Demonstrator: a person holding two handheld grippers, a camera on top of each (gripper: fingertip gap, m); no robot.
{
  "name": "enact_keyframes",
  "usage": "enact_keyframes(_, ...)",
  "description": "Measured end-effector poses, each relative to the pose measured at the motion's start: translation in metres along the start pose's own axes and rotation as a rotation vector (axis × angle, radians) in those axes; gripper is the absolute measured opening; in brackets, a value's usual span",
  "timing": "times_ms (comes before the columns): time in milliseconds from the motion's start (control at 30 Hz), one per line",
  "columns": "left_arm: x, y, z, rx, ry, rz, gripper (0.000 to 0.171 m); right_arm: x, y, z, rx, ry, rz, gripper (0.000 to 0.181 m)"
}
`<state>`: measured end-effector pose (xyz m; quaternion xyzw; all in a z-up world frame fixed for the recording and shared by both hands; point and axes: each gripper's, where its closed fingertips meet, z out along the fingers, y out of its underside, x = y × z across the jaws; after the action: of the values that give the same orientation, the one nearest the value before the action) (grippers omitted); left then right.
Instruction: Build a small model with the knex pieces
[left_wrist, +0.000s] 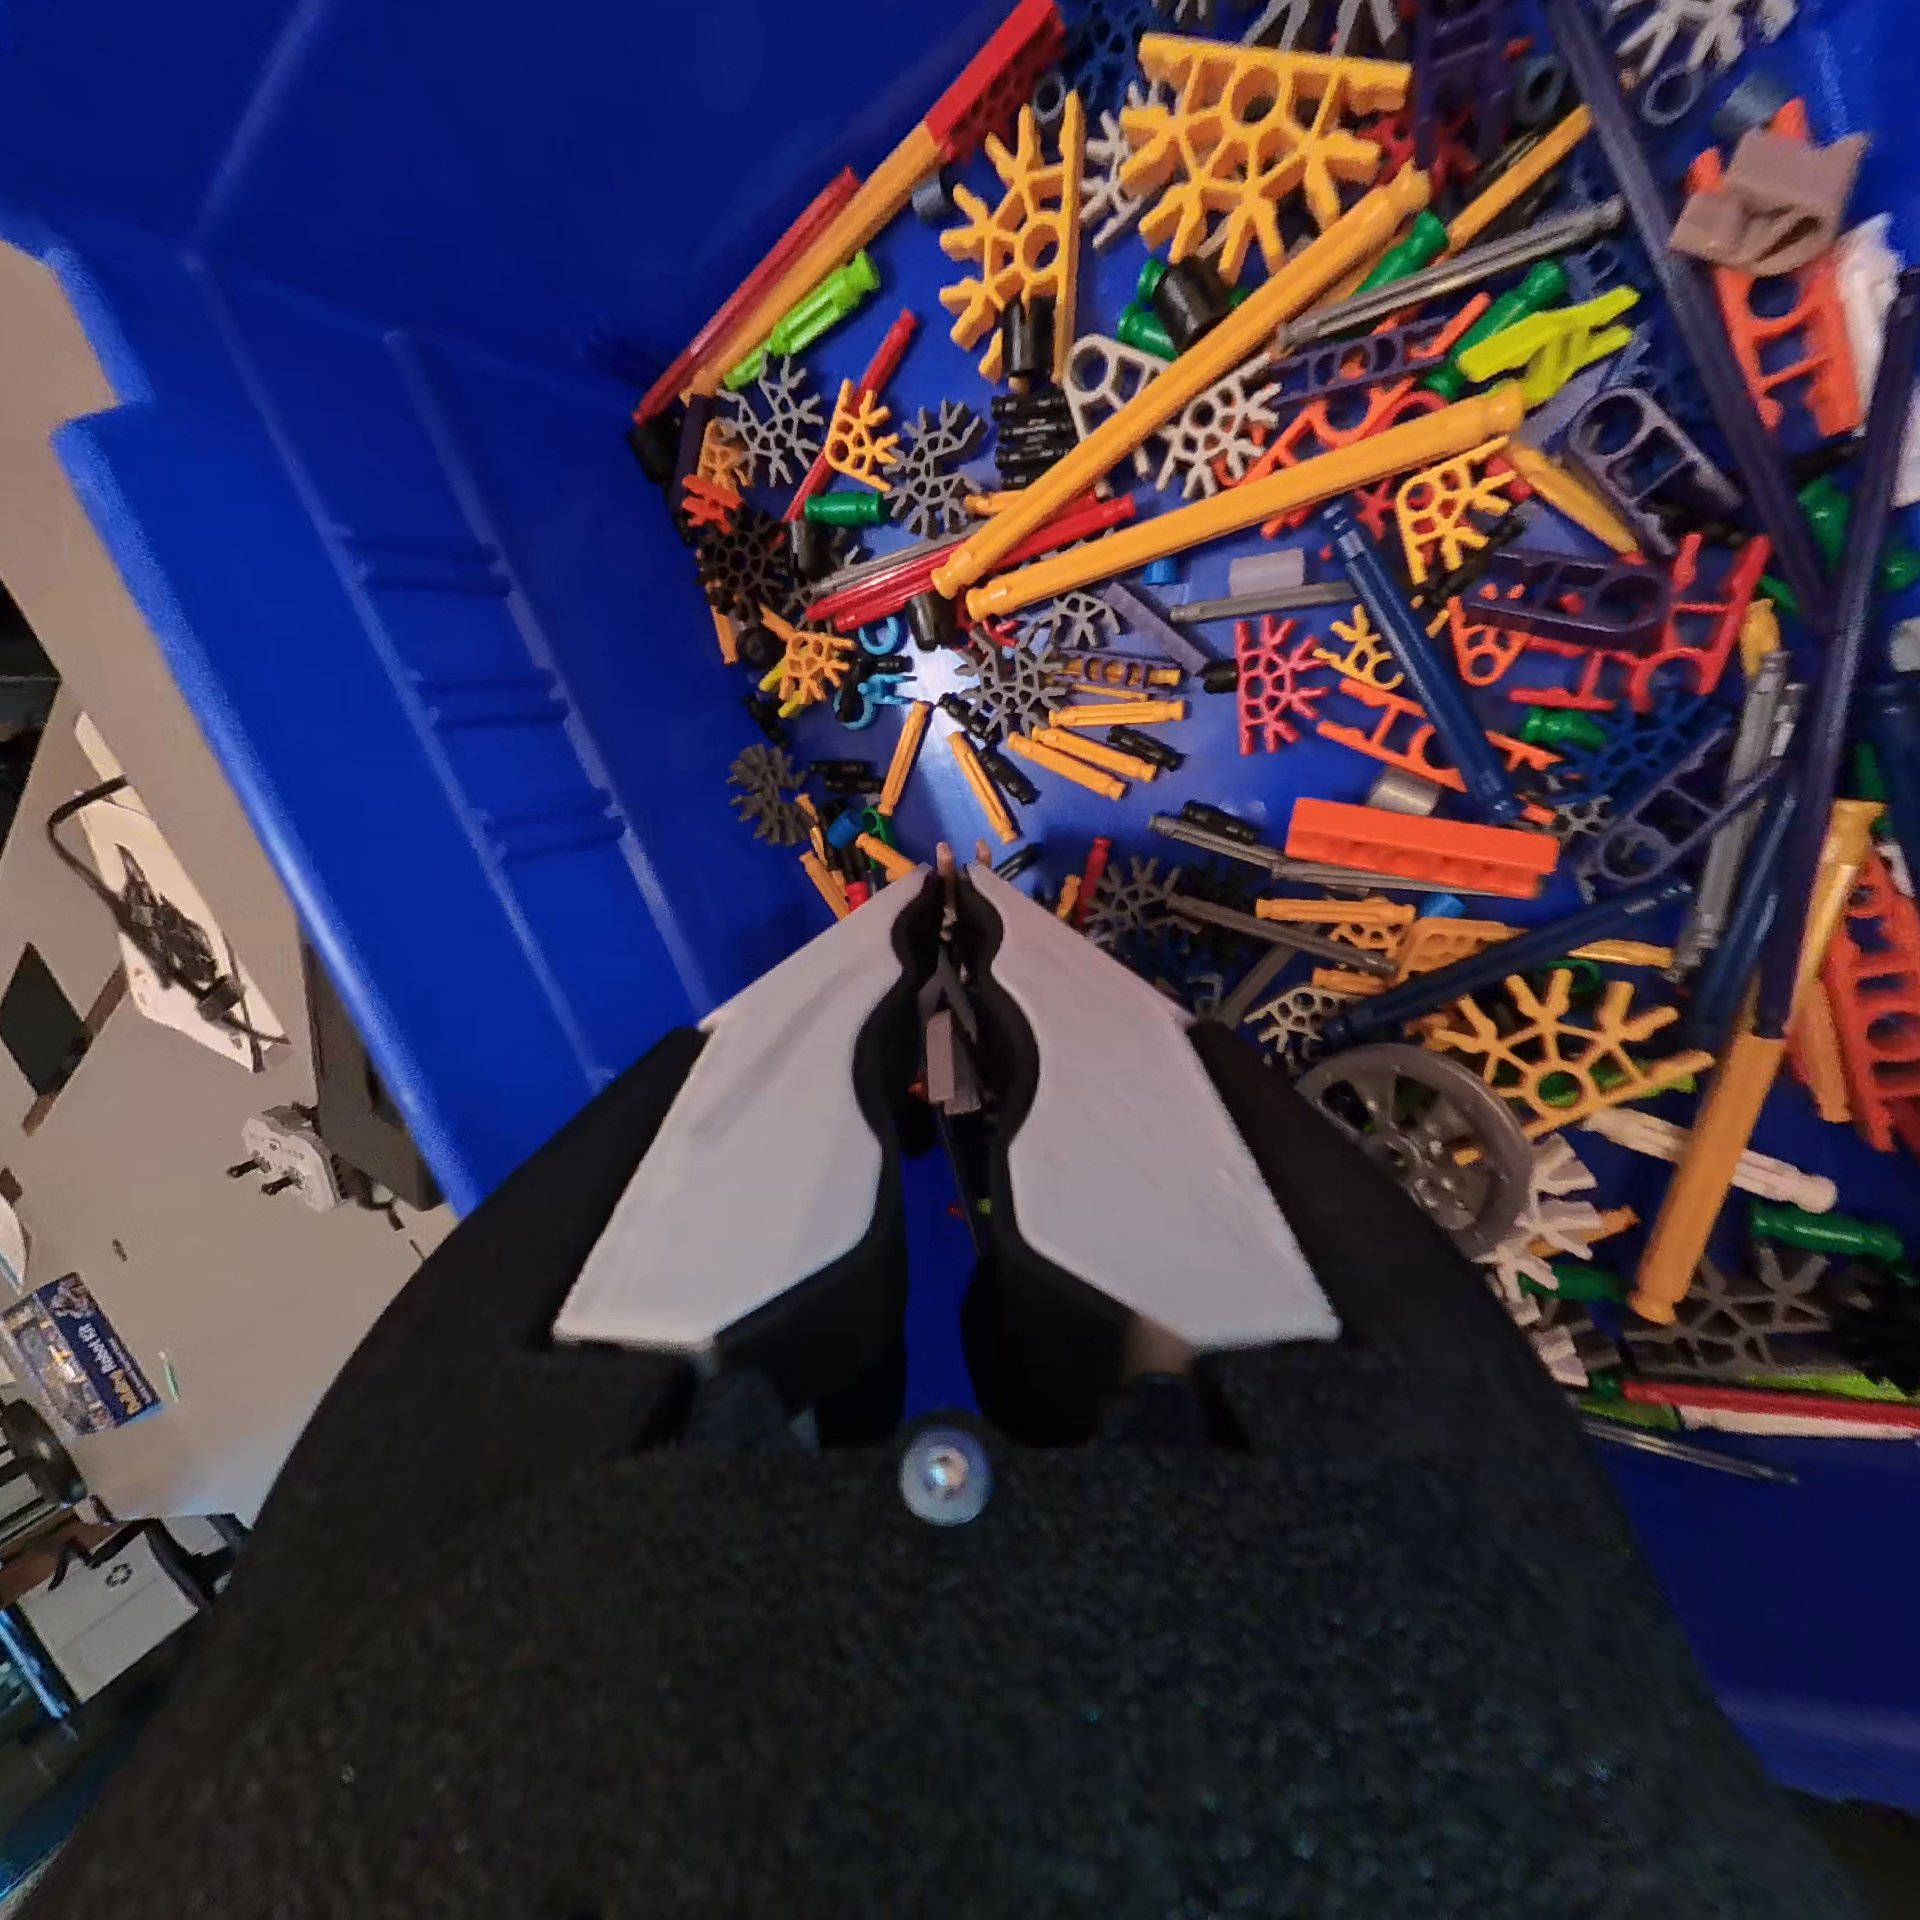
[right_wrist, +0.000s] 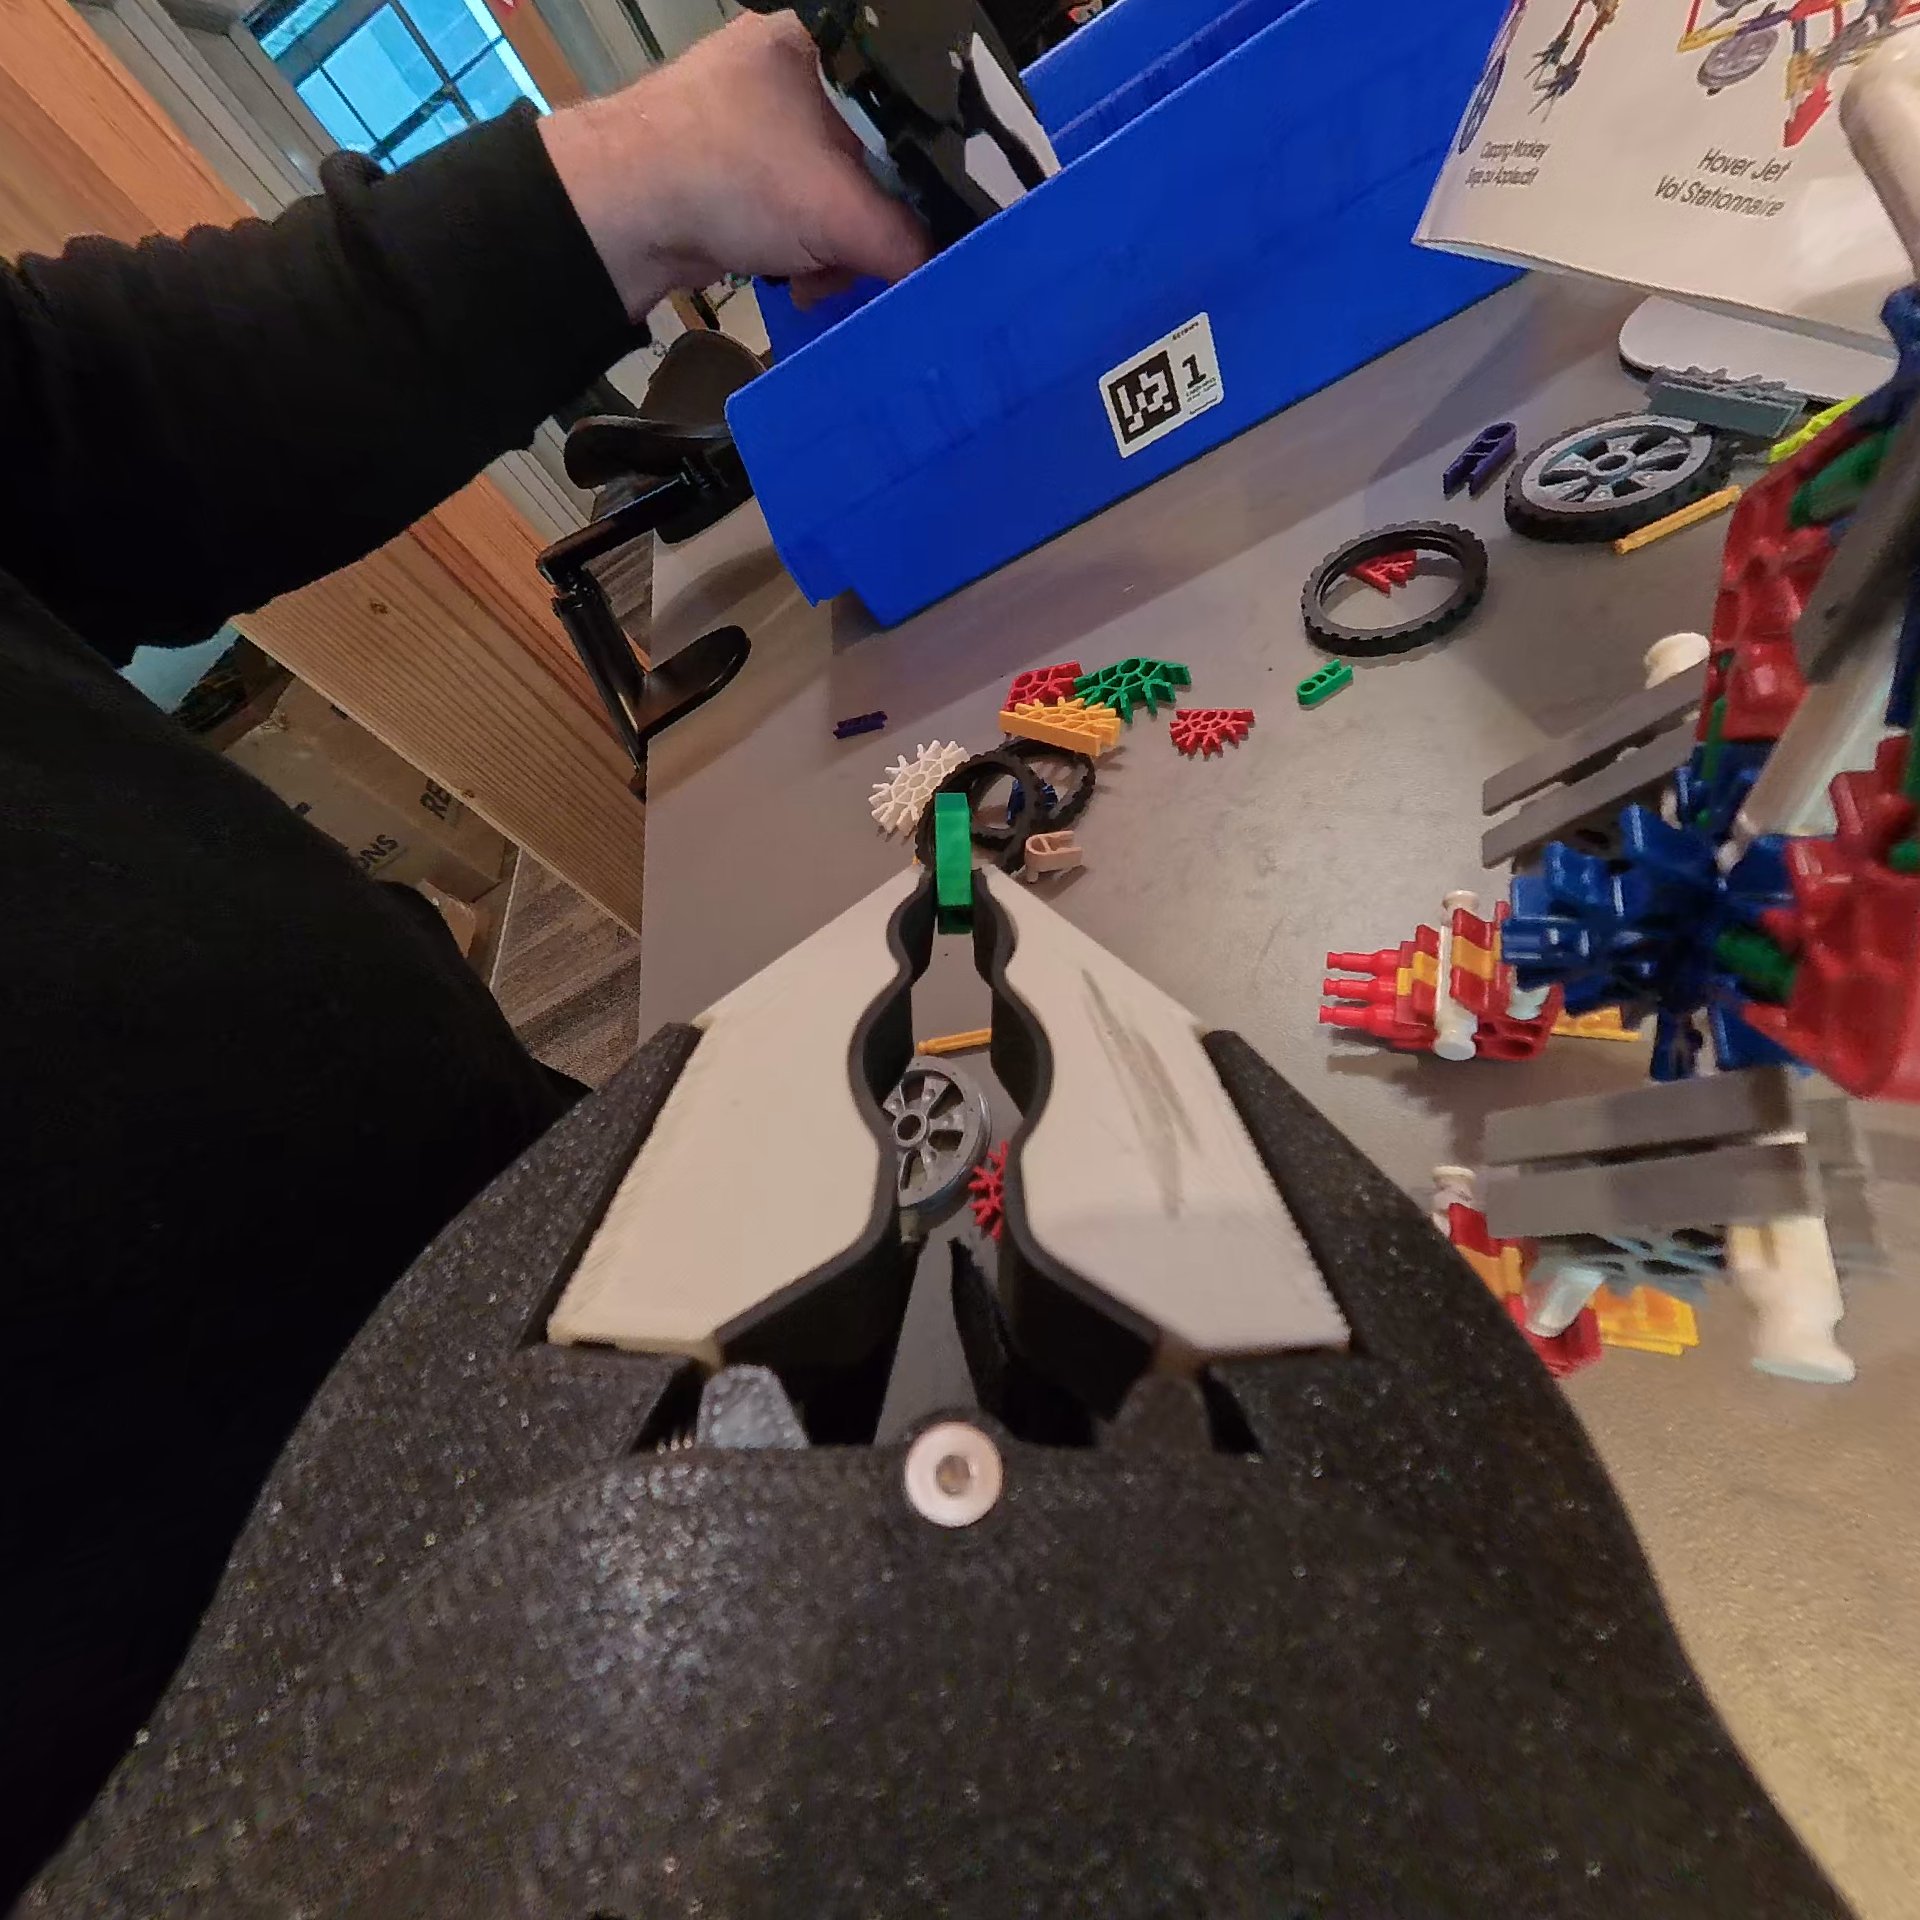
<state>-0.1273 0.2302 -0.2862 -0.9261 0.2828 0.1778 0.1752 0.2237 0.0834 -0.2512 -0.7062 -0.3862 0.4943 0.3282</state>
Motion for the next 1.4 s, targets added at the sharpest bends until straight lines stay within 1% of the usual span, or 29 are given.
enact_keyframes(133,-0.002,-0.009,-0.027,0.070,-0.024,-0.010,0.000,0.000,0.000,0.000,-0.001,-0.003,0.001,0.006)
enact_keyframes(200,0.001,-0.021,-0.052,0.132,-0.024,-0.016,0.000,0.000,0.000,0.000,-0.002,-0.004,0.001,0.006)
enact_keyframes(267,0.012,-0.043,-0.087,0.228,0.005,-0.009,0.000,0.000,0.001,0.001,-0.005,-0.003,0.001,0.006)
enact_keyframes(333,0.034,-0.068,-0.125,0.327,0.064,0.021,0.000,0.000,0.001,0.001,-0.007,-0.002,0.001,0.006)
enact_keyframes(400,0.068,-0.094,-0.161,0.434,0.164,0.058,0.000,0.000,0.001,0.001,-0.010,-0.002,0.002,0.006)
enact_keyframes(467,0.112,-0.110,-0.182,0.479,0.285,0.102,0.000,0.000,0.002,0.002,-0.012,0.000,0.003,0.006)
enact_keyframes(500,0.133,-0.115,-0.186,0.489,0.325,0.131,0.000,0.000,0.002,0.002,-0.013,0.001,0.002,0.006)
enact_keyframes(567,0.178,-0.119,-0.183,0.475,0.416,0.180,0.000,0.001,0.002,0.002,-0.012,0.002,0.002,0.006)
enact_keyframes(667,0.236,-0.113,-0.160,0.407,0.518,0.245,0.000,0.001,0.002,0.002,-0.012,0.007,0.006,0.006)
enact_keyframes(733,0.259,-0.113,-0.146,0.385,0.565,0.249,0.000,0.002,0.002,0.002,-0.014,0.011,0.007,0.006)
enact_keyframes(800,0.280,-0.111,-0.138,0.358,0.652,0.231,0.000,0.002,0.002,0.002,-0.011,0.011,0.005,0.006)
enact_keyframes(833,0.288,-0.110,-0.133,0.341,0.673,0.229,0.000,0.002,0.001,0.002,-0.008,0.010,0.005,0.006)
enact_keyframes(933,0.298,-0.102,-0.113,0.285,0.663,0.260,0.001,0.002,0.001,0.001,-0.004,0.011,0.005,0.006)
enact_keyframes(1033,0.303,-0.100,-0.108,0.264,0.695,0.233,0.007,0.002,0.001,0.001,-0.004,0.012,0.005,0.006)
enact_keyframes(1100,0.303,-0.098,-0.105,0.261,0.676,0.235,0.010,0.002,0.001,0.002,-0.007,0.015,0.007,0.006)
enact_keyframes(1267,0.298,-0.097,-0.109,0.273,0.680,0.202,0.019,0.003,0.003,0.003,-0.022,0.020,0.010,0.006)
enact_keyframes(1400,0.300,-0.093,-0.107,0.278,0.693,0.202,0.013,0.006,0.006,0.006,-0.044,0.036,0.020,0.006)
